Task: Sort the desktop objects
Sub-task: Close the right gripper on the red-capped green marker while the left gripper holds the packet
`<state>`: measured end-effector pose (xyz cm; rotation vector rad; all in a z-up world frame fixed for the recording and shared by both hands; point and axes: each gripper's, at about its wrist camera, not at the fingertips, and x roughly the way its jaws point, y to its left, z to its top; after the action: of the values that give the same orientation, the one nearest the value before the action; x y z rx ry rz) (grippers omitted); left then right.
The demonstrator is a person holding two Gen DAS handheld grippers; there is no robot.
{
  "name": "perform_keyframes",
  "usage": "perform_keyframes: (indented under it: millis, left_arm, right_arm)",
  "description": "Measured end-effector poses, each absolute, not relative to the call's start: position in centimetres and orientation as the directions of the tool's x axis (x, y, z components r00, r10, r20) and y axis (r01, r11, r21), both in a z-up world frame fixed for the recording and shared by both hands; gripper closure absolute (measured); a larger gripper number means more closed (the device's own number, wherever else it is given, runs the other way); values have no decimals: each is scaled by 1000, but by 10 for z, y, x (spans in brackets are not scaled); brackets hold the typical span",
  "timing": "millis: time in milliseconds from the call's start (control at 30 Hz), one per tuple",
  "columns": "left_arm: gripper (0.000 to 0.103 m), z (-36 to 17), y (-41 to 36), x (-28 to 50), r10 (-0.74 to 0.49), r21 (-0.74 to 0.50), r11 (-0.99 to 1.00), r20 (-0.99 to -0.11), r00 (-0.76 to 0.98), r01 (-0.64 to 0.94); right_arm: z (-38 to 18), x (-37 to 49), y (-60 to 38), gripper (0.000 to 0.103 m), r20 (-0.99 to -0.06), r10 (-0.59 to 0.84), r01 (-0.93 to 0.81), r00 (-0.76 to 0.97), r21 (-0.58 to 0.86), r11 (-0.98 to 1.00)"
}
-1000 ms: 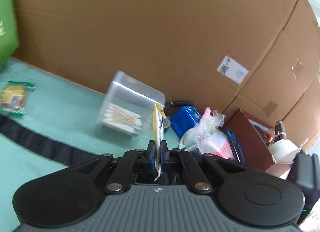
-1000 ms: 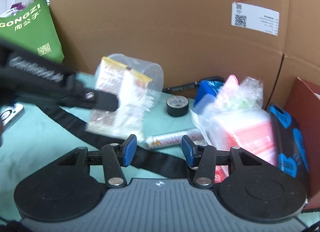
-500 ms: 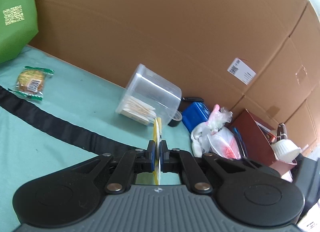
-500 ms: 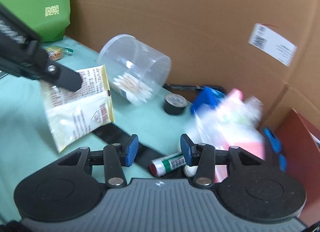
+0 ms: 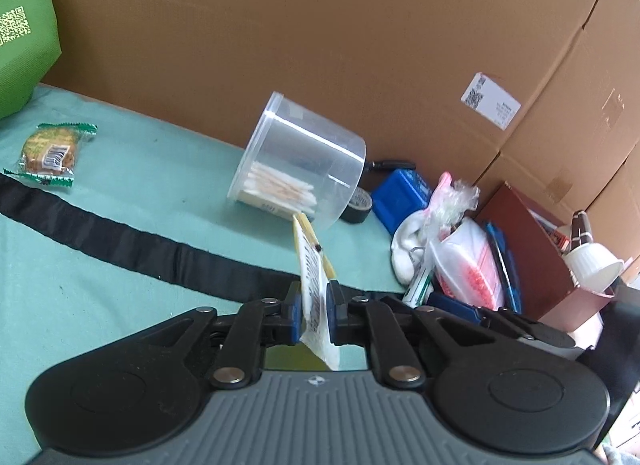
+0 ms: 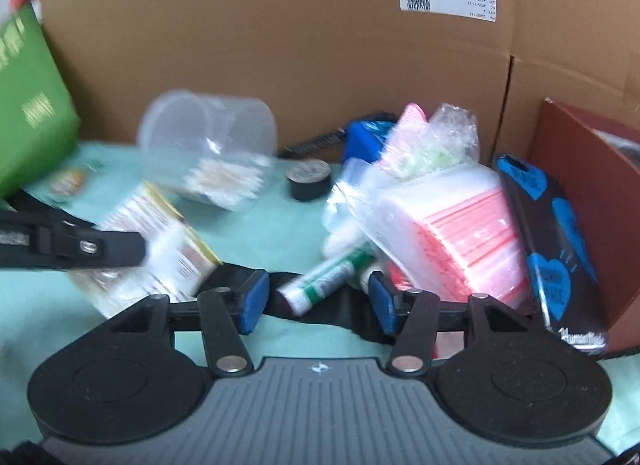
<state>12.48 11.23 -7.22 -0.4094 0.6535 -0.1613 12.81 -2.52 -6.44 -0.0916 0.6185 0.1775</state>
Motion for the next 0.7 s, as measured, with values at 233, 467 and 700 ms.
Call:
perform_keyframes:
  millis: [233,467,700]
  left_arm:
    - [96,-71,110,115,-317,-440,896,-547,774,56]
    - [98,-72,100,98,-384,-441,889,-565,730,125]
    - [83,-71,84,113,-339,-395,912,-583,738,107]
  right_arm:
    - [-60,105,-51,81,-597,196,-210,778,48,977]
    - [-52,51,-84,86,-659,245,-298,711,34,954]
    - [-51,42,-84,81,-656,239,-315,715,3,949]
